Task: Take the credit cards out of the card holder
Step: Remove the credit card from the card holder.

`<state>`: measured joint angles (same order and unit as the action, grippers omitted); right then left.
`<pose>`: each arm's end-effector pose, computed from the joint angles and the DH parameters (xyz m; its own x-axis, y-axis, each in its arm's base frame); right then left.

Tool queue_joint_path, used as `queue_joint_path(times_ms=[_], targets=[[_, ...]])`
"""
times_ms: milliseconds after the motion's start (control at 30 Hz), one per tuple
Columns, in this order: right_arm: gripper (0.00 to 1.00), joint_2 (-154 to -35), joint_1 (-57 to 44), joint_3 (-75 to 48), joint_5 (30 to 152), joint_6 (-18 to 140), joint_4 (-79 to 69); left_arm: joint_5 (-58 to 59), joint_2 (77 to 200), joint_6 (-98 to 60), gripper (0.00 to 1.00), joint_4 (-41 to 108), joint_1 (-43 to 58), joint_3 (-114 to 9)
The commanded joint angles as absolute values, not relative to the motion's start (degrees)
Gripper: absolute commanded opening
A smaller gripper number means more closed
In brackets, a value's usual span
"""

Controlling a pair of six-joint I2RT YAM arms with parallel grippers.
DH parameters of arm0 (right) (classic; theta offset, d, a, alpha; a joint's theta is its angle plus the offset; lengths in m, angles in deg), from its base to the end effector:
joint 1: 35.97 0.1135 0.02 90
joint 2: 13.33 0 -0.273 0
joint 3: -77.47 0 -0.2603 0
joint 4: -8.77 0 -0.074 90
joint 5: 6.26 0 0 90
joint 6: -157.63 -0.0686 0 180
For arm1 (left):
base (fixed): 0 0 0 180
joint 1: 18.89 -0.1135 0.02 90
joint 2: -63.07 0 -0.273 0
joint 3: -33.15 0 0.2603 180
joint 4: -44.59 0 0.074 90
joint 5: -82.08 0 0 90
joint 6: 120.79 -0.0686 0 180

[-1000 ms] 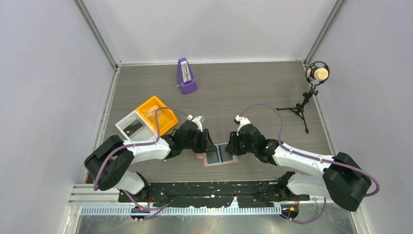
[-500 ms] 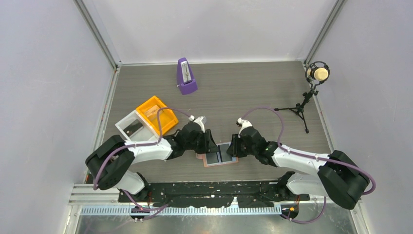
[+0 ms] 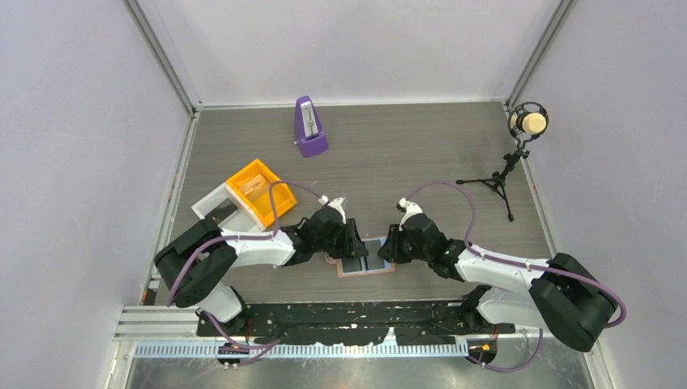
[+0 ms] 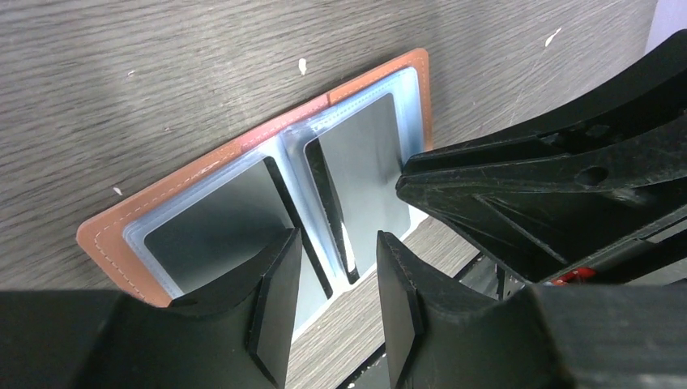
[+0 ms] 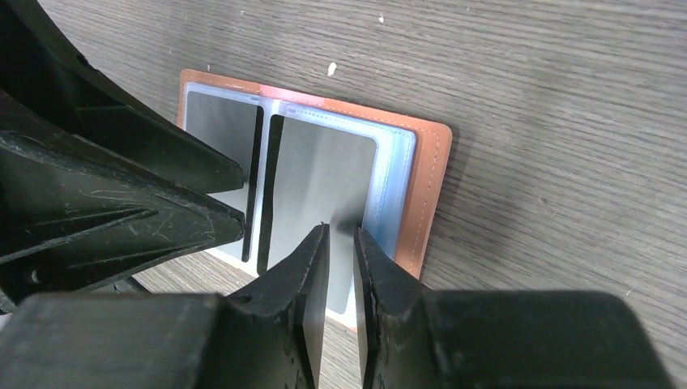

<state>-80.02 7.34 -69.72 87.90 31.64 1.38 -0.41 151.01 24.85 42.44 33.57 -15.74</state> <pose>0.1677 0.1649 0.1252 -0.8137 0.0384 -0.5800 -0.3036 0.8228 0.4804 0.1874 -0.2586 0.1288 -0.9249 -0.1395 -0.3536 0.1462 0.7281 -0.6697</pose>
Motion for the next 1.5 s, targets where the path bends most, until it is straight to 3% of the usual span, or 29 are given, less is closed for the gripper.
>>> queue_joint_path(times_ms=[0, 1000, 1467], targets=[[0.24, -80.7, 7.3, -72.0, 88.5, 30.5, 1.2, -2.5, 151.8, 25.7, 0.42, 47.1, 33.9, -15.9], [0.23, -81.1, 7.2, -74.8, 86.9, 29.2, 3.4, 1.7, 150.5, 30.6, 0.39, 52.0, 35.1, -13.6], [0.22, -81.6, 6.2, -76.6, 88.1, 28.1, 3.9, 6.1, 153.8, 30.6, 0.22, 63.5, 35.1, -11.2]])
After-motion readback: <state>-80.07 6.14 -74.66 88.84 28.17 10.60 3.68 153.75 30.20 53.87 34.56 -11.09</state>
